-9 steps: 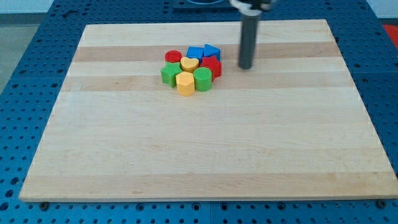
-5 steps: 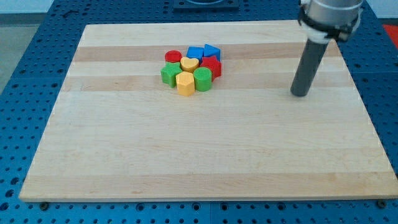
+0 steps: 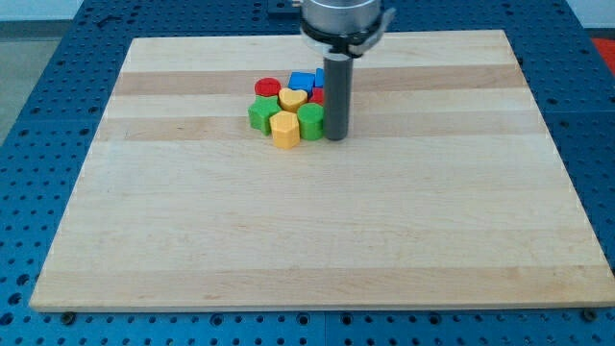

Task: Push the green circle along with green star slightly left

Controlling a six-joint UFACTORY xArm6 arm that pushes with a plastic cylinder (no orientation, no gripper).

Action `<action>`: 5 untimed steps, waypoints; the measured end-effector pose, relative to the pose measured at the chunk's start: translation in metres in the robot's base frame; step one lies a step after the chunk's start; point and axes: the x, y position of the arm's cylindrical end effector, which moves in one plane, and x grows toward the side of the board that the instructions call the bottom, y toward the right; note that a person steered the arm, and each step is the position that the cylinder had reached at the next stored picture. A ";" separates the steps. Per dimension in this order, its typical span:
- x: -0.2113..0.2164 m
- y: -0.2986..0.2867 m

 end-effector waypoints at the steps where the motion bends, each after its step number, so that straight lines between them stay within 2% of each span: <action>1: -0.005 -0.028; 3: -0.019 -0.050; 5: -0.030 -0.102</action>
